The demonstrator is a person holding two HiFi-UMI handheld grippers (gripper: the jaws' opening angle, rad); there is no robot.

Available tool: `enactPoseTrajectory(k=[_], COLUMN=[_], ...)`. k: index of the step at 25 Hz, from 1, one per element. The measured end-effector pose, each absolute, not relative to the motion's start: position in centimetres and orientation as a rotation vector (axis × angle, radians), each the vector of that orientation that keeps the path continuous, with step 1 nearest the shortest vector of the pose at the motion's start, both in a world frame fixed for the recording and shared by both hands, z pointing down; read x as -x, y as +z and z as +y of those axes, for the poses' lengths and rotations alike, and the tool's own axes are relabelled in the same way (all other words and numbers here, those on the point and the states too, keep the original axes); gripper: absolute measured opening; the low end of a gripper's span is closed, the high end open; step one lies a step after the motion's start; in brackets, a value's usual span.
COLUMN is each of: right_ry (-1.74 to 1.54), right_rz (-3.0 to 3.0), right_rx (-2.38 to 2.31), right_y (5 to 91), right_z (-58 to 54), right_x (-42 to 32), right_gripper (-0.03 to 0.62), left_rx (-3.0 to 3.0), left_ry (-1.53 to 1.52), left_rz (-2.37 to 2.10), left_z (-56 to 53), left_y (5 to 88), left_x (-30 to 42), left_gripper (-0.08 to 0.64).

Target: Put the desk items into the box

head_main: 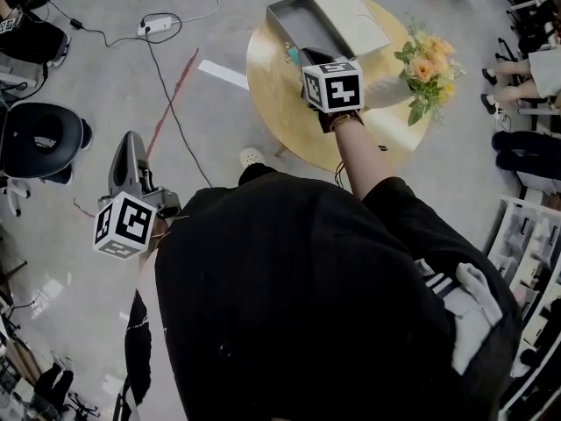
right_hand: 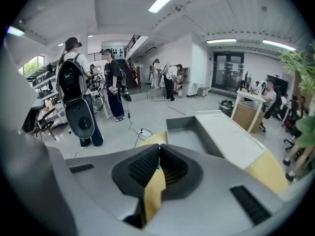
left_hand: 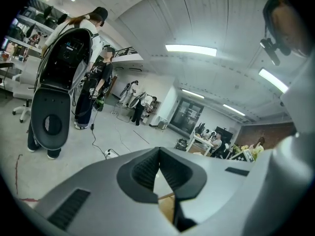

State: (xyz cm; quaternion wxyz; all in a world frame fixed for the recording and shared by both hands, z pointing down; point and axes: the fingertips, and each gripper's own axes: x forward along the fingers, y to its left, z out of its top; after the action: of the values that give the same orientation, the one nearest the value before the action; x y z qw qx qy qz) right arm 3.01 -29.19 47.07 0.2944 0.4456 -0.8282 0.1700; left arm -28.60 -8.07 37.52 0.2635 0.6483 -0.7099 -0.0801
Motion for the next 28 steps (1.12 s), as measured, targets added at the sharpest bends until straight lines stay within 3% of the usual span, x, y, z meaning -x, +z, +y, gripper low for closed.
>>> enactPoseTrajectory(k=[28], right_ry=[0.487], right_rz=[-1.997], right_rx=[-1.332], right_y=[50.2], right_z=[-34.1], right_x=[-9.2], right_gripper=[0.012], left_rx=[-1.692], left_ry=[-0.182], left_rz=[-1.947], left_z=[-10.0], left_y=[38.4], left_x=[30.1], left_gripper=[0.009])
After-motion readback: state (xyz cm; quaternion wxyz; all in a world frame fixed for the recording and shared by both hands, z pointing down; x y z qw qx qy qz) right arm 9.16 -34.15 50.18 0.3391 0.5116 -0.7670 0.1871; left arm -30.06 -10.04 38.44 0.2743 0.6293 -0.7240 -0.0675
